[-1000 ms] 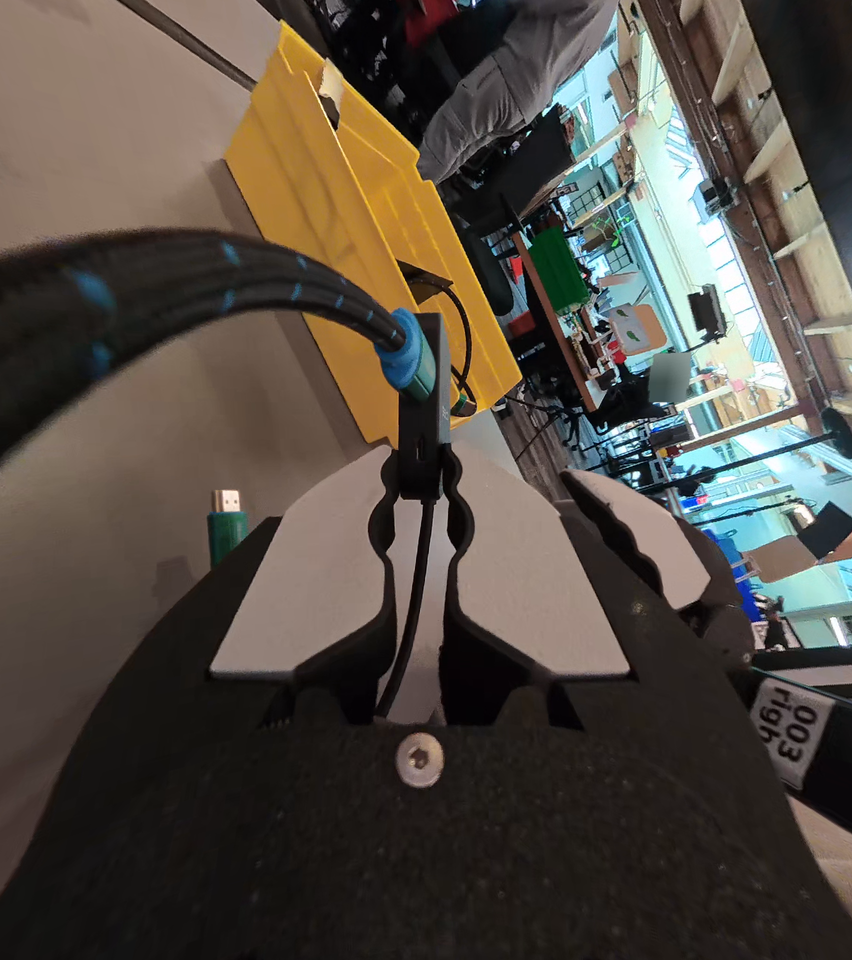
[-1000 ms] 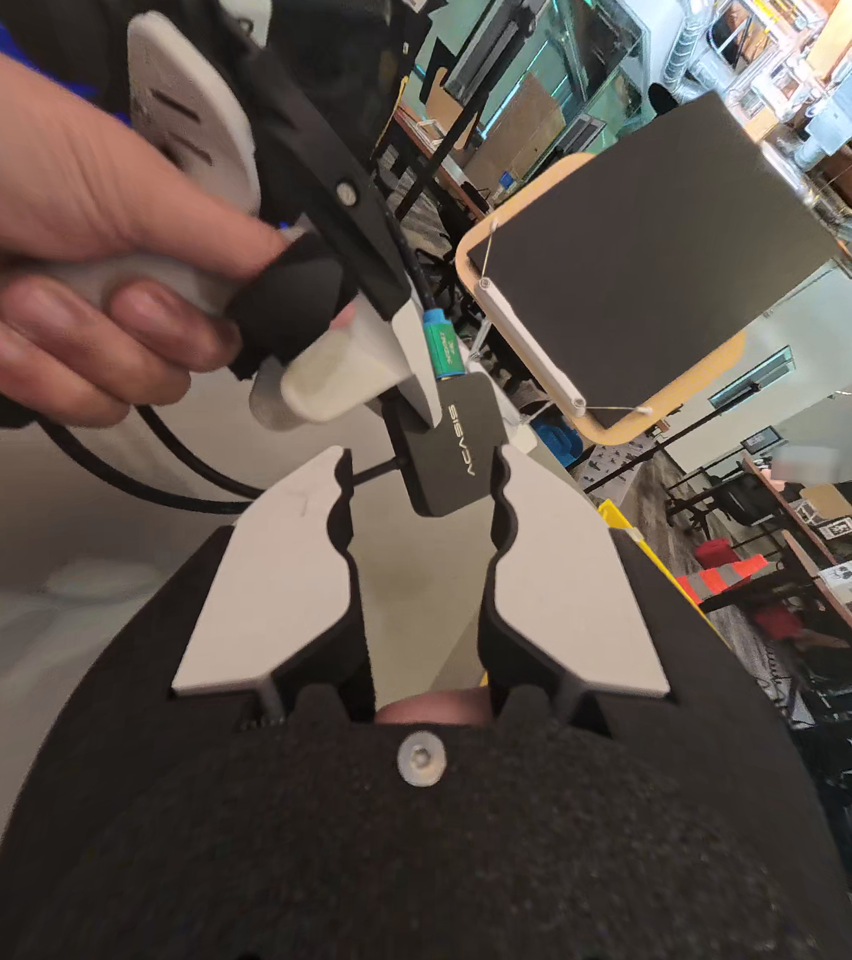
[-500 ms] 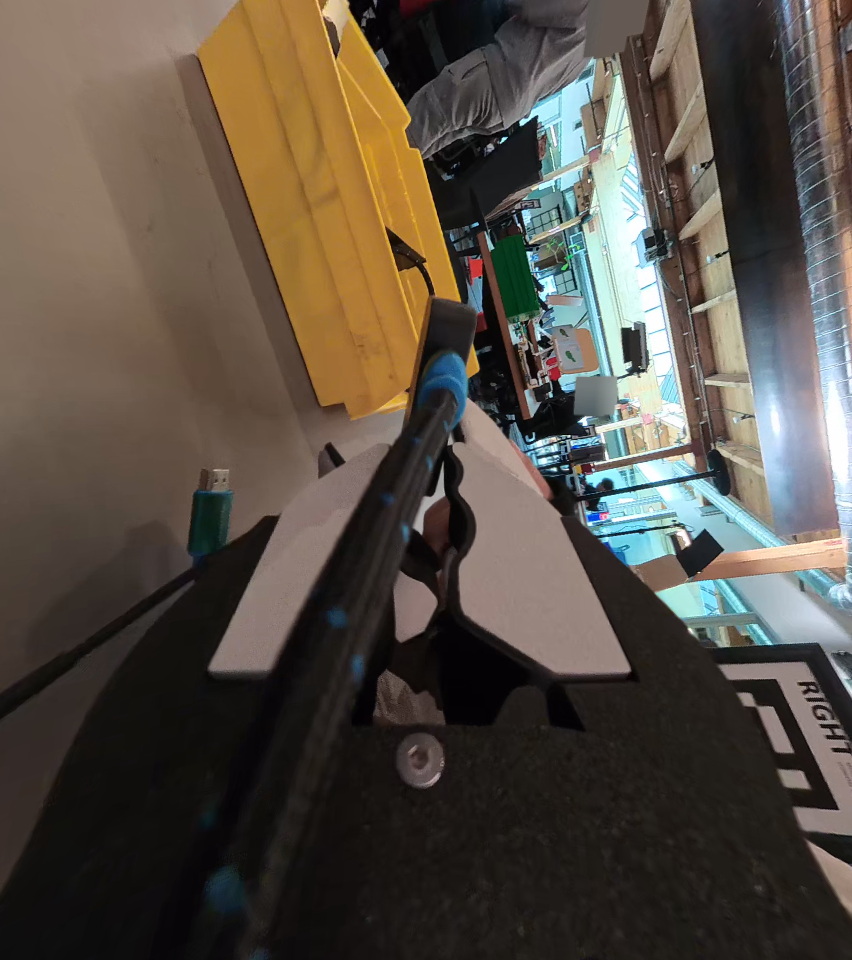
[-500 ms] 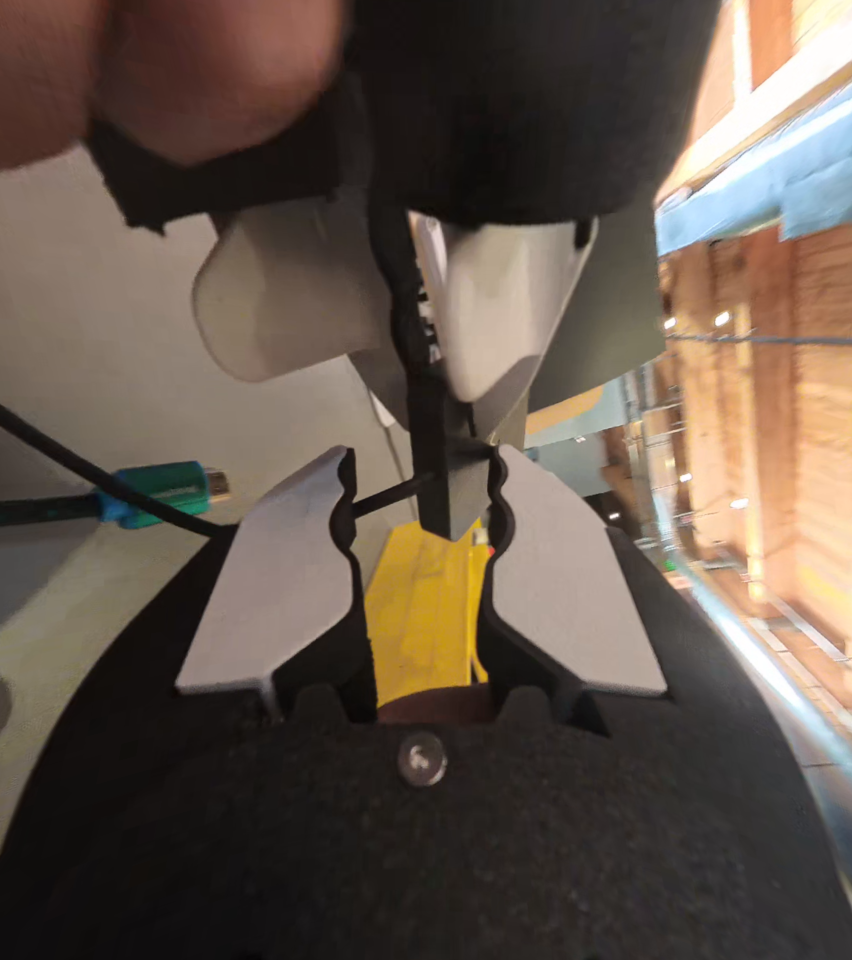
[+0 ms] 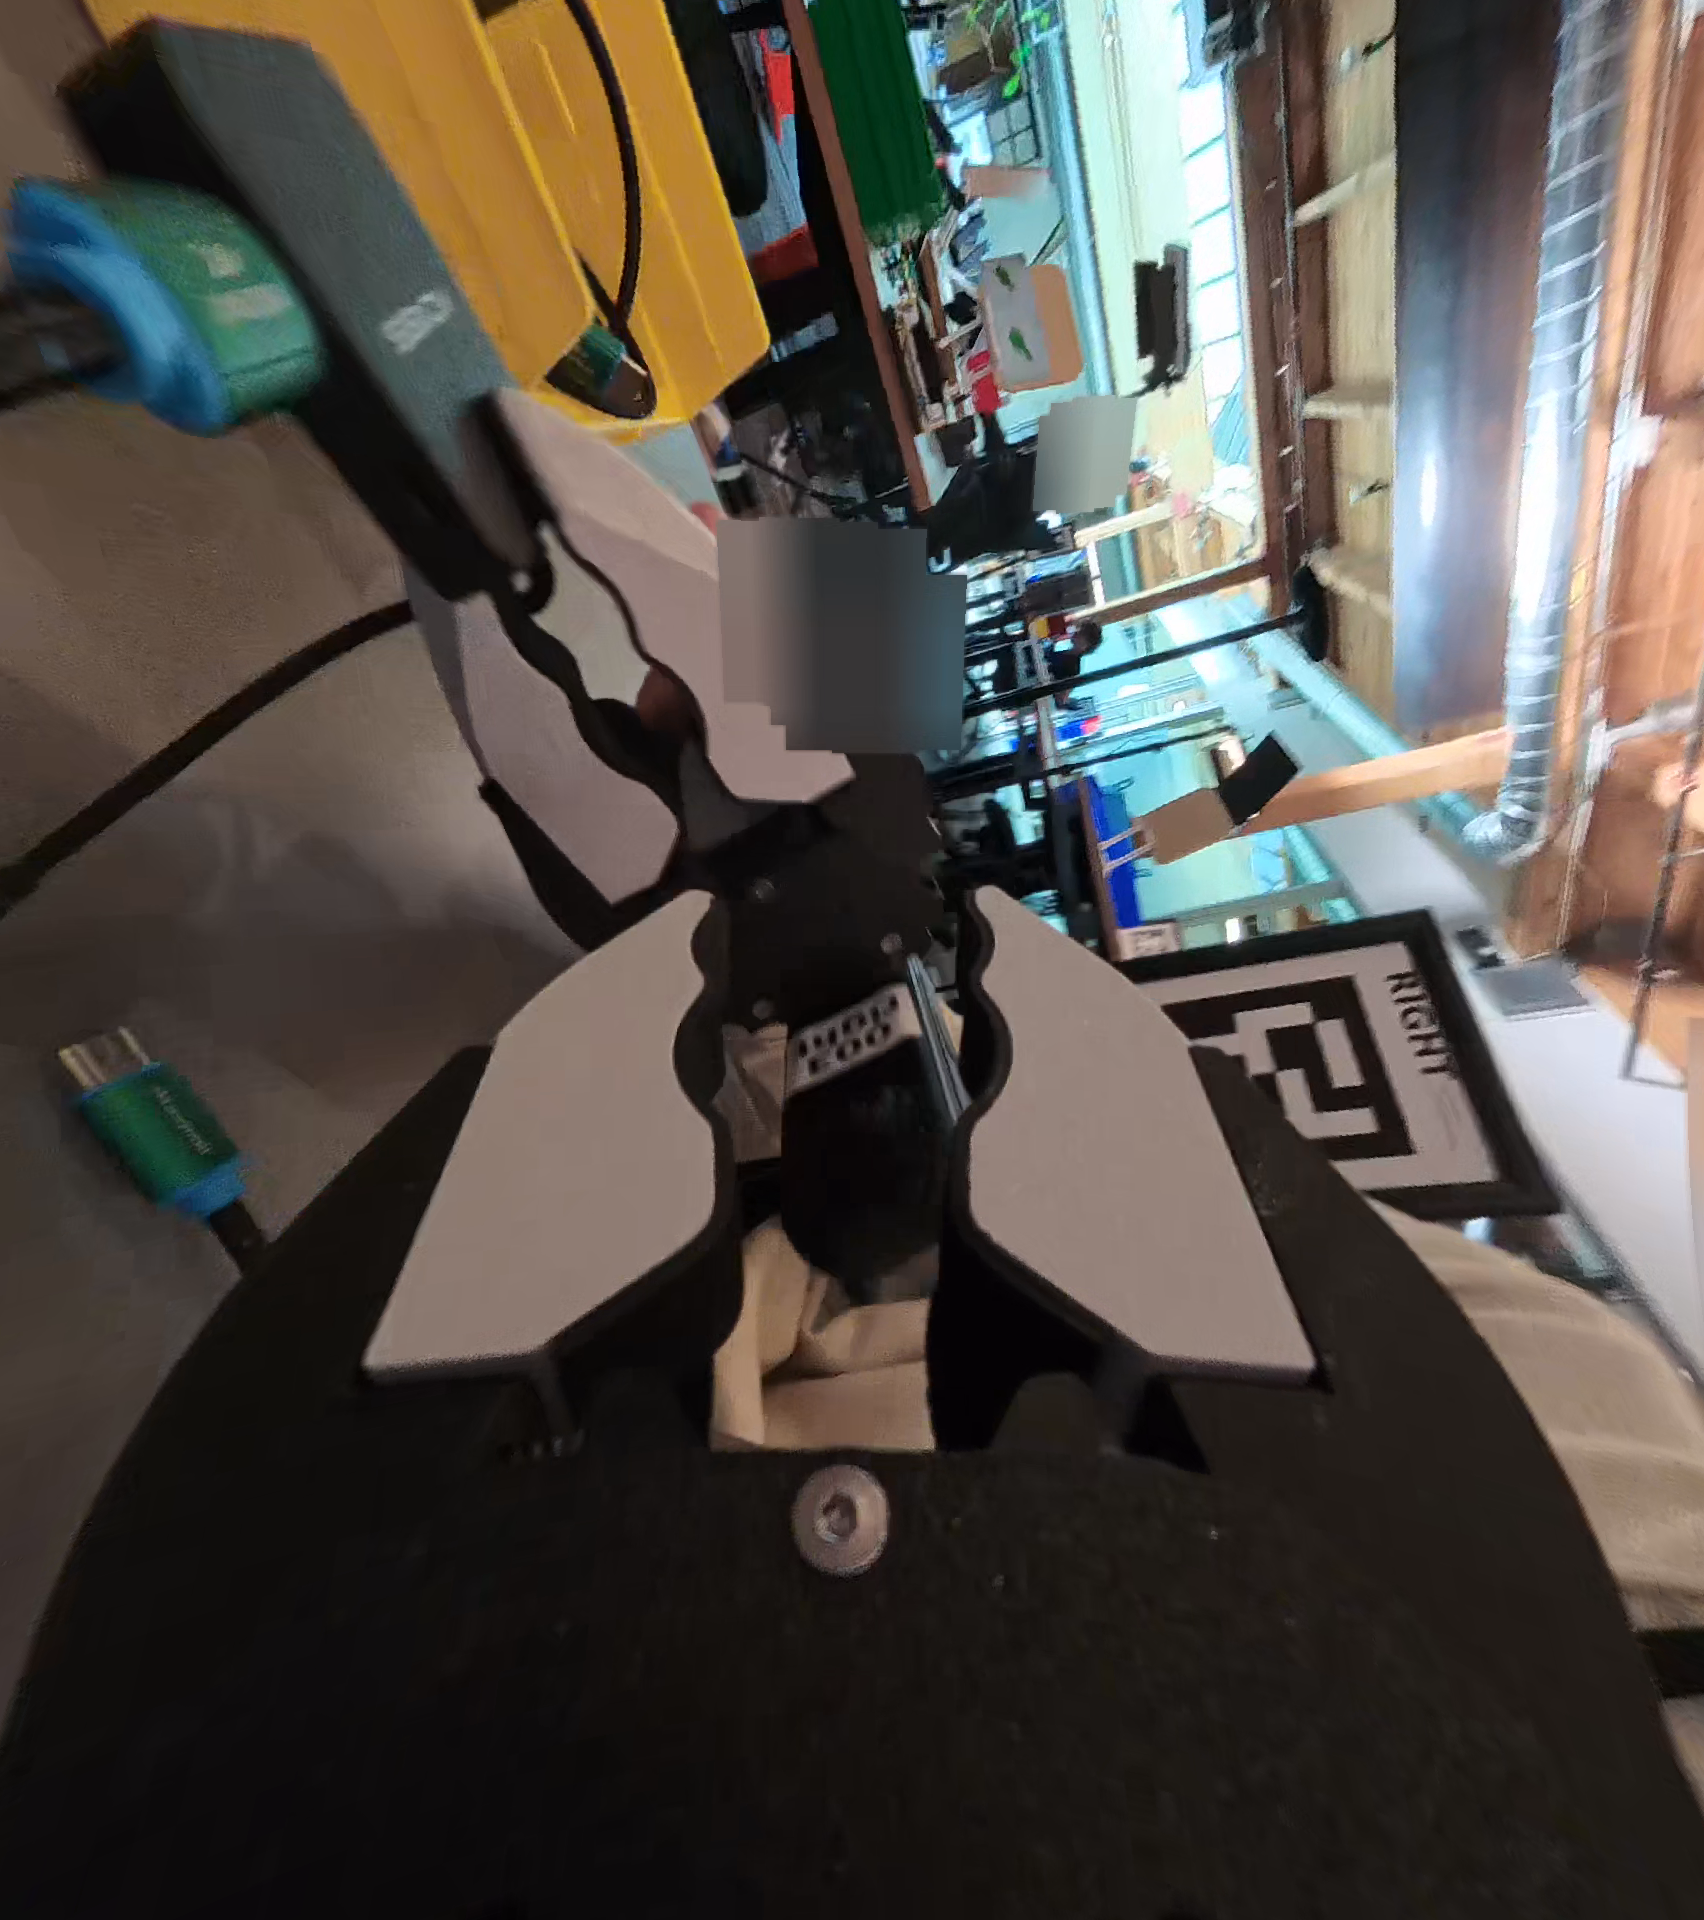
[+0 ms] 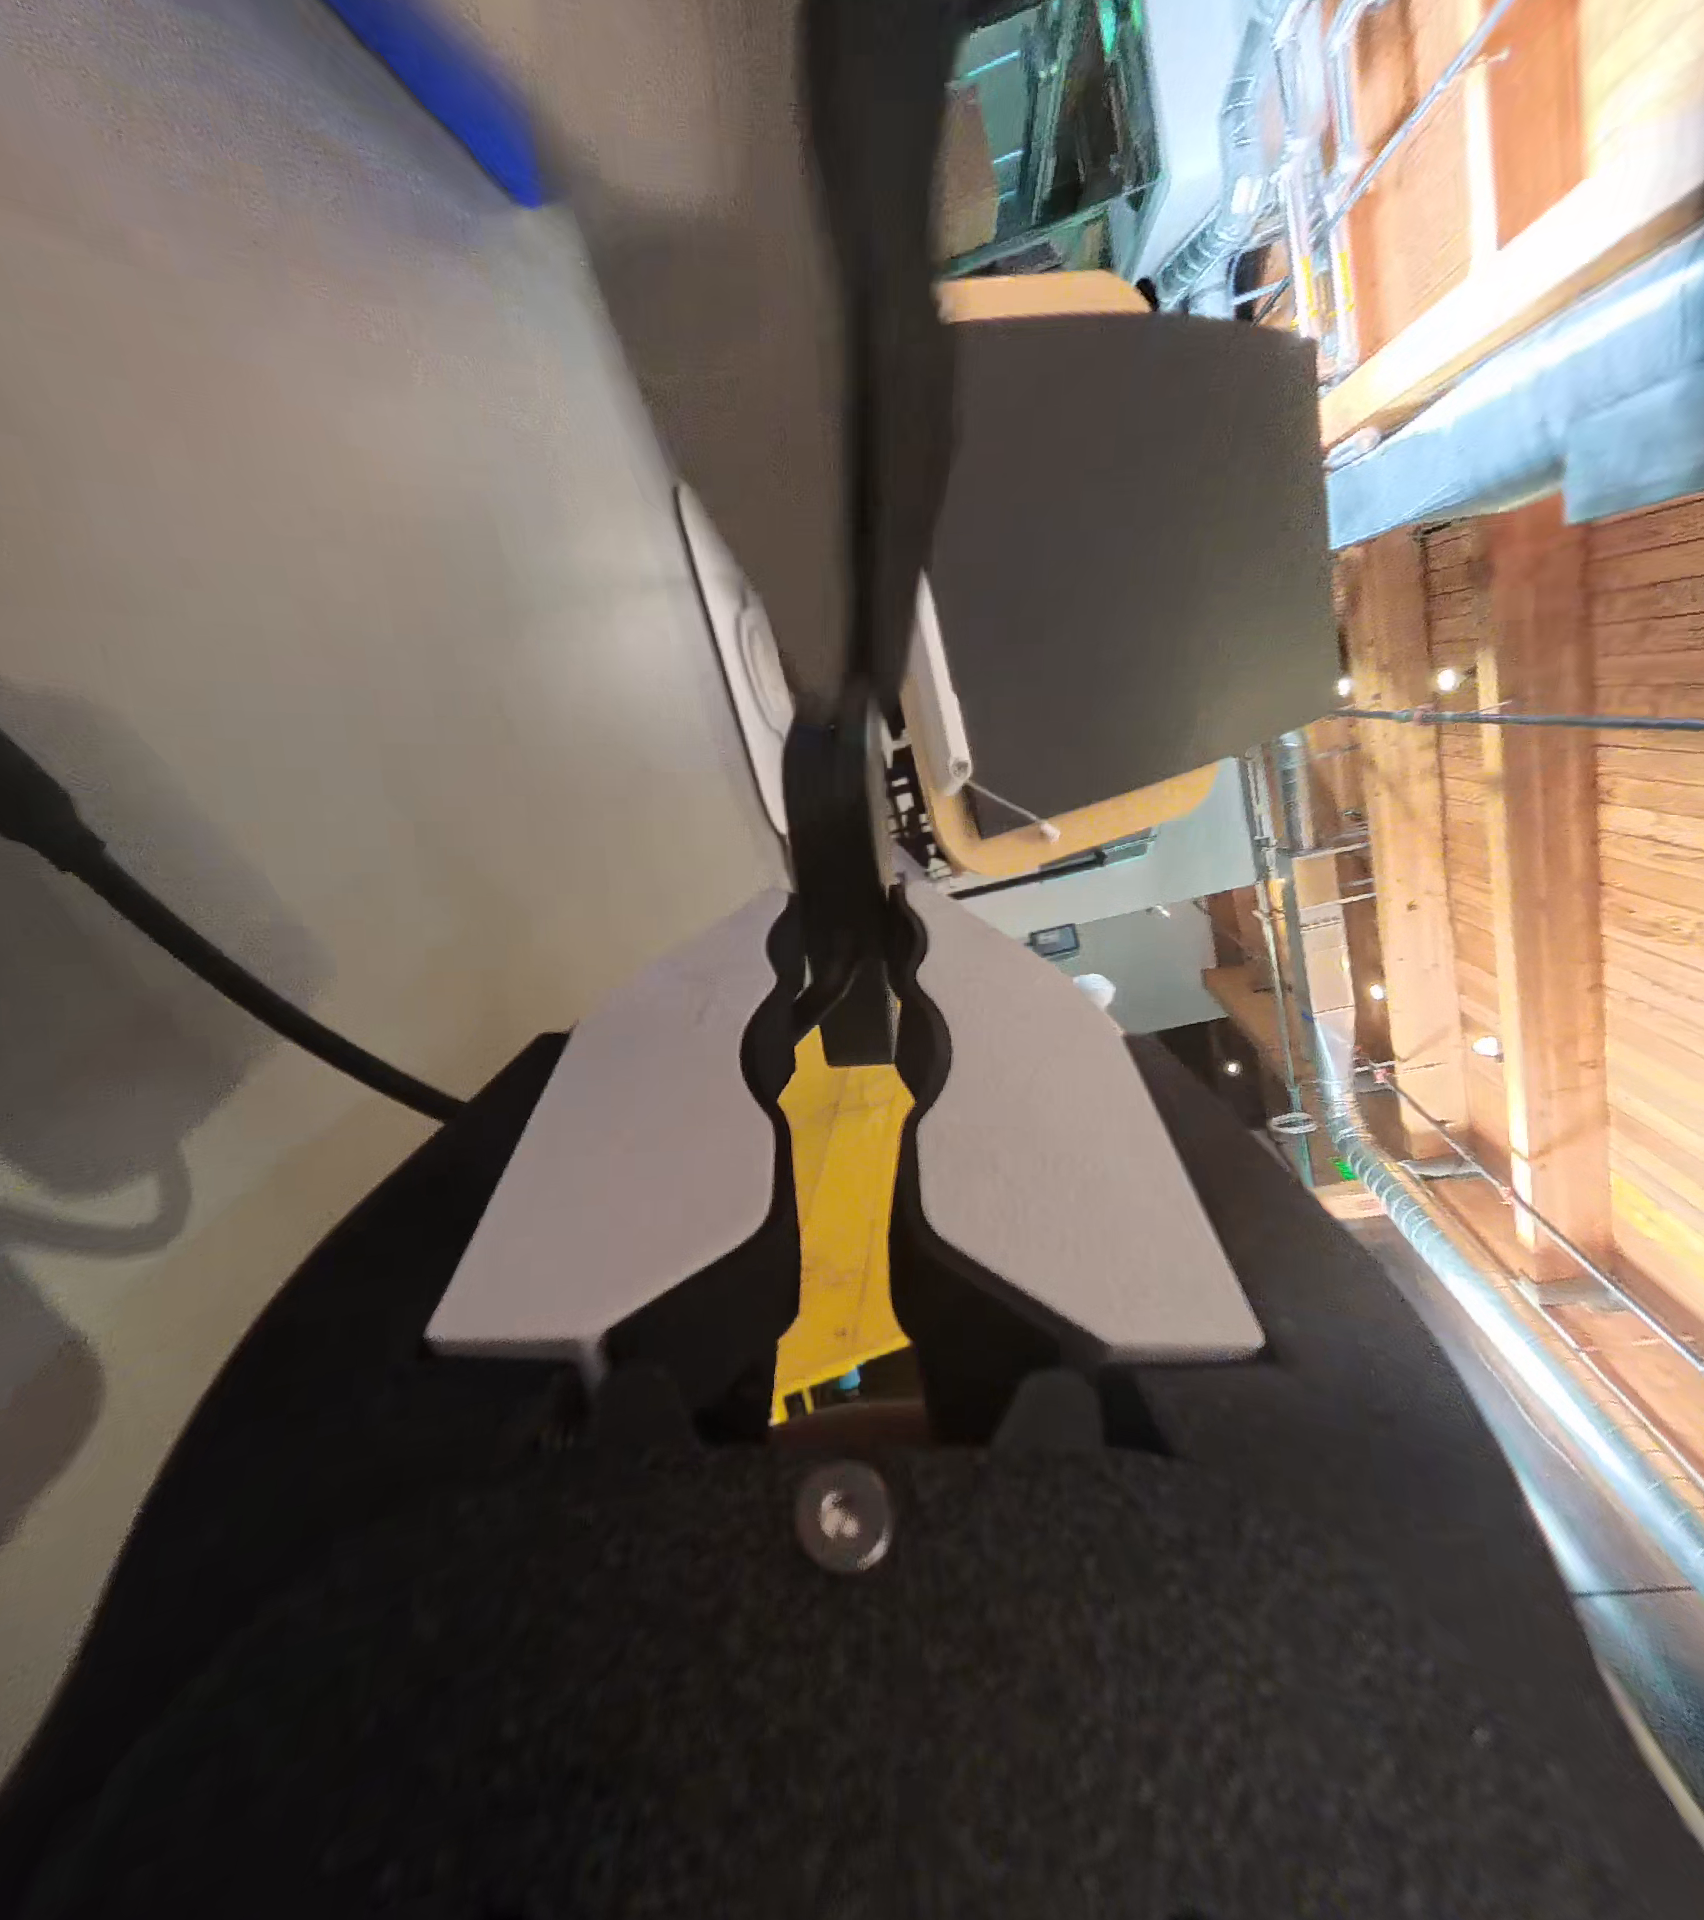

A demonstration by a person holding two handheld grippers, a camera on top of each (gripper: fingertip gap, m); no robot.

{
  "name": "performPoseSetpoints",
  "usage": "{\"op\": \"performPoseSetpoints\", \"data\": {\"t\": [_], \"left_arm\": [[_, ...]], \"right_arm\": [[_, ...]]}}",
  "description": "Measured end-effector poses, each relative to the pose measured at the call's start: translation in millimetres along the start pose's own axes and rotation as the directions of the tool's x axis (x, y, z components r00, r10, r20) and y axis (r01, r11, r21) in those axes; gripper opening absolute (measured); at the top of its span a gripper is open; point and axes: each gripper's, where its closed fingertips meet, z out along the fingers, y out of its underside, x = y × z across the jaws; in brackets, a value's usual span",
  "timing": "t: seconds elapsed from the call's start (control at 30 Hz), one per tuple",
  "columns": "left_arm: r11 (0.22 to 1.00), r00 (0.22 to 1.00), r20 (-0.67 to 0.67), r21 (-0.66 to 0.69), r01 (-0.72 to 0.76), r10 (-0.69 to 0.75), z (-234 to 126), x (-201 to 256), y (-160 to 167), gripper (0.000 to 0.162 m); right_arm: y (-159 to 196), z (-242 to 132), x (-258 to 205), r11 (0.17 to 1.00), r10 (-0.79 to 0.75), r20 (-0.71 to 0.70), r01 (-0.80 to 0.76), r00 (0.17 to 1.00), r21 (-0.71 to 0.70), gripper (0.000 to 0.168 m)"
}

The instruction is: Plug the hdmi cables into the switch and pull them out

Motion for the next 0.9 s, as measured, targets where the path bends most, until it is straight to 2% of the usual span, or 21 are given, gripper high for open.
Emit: {"op": "performPoseSetpoints", "data": {"t": [0.03, 0.13, 0.23, 0.3, 0.33, 0.4, 0.43, 0.47, 0.53, 0.63, 0.77, 0.9], "left_arm": [[0.999, 0.999, -0.003, 0.017, -0.035, 0.035, -5.1, 11.0, -2.0, 0.041], [0.986, 0.982, -0.123, 0.099, -0.133, 0.144, -26.2, 63.2, -16.1, 0.041], [0.932, 0.933, -0.103, 0.155, -0.328, 0.345, -55.9, 89.9, -31.1, 0.041], [0.854, 0.880, 0.037, 0.225, -0.469, 0.474, -84.8, 84.1, -53.0, 0.041], [0.797, 0.836, 0.160, 0.251, -0.549, 0.525, -101.2, 72.9, -67.3, 0.041], [0.686, 0.692, 0.446, 0.208, -0.697, 0.568, -132.3, 35.4, -93.2, 0.041], [0.657, 0.614, 0.528, 0.134, -0.742, 0.586, -138.9, 16.0, -96.8, 0.041], [0.648, 0.560, 0.552, 0.046, -0.760, 0.618, -135.4, -1.2, -92.8, 0.041], [0.635, 0.501, 0.521, -0.104, -0.766, 0.691, -110.7, -28.4, -75.2, 0.041], [0.555, 0.425, 0.476, -0.173, -0.814, 0.770, -72.1, -46.1, -58.5, 0.038], [0.559, 0.476, 0.384, -0.137, -0.818, 0.791, -42.2, -48.5, -43.7, 0.039], [0.568, 0.479, 0.404, -0.131, -0.812, 0.779, -31.9, -57.0, -45.4, 0.040]], "right_arm": [[5.7, -0.5, 0.5, 1.000, 0.007, 0.000, -0.007, 1.000, -0.011, 0.015], [17.3, -0.6, -2.7, 1.000, 0.017, 0.035, -0.016, 0.999, -0.022, 0.014], [16.8, -3.7, -1.1, 0.994, 0.108, 0.075, -0.110, 0.991, 0.011, 0.015], [15.9, -6.1, 3.5, 0.981, 0.189, 0.092, -0.192, 0.978, 0.027, 0.014], [13.3, -8.0, 5.4, 0.969, 0.235, 0.113, -0.242, 0.965, 0.048, 0.014], [7.2, -12.3, 9.9, 0.948, 0.290, 0.139, -0.304, 0.947, 0.096, 0.014], [4.5, -14.0, 12.7, 0.941, 0.301, 0.139, -0.317, 0.943, 0.114, 0.015], [2.8, -15.0, 16.3, 0.938, 0.310, 0.126, -0.325, 0.942, 0.123, 0.014], [-2.1, -16.1, 19.2, 0.932, 0.320, 0.122, -0.335, 0.940, 0.138, 0.014], [-9.7, -17.4, 18.6, 0.930, 0.316, 0.124, -0.332, 0.941, 0.156, 0.014], [-16.0, -19.4, 7.9, 0.956, 0.226, 0.121, -0.244, 0.967, 0.163, 0.014], [-24.7, -21.4, -4.4, 0.949, 0.231, 0.162, -0.258, 0.960, 0.180, 0.014]]}}
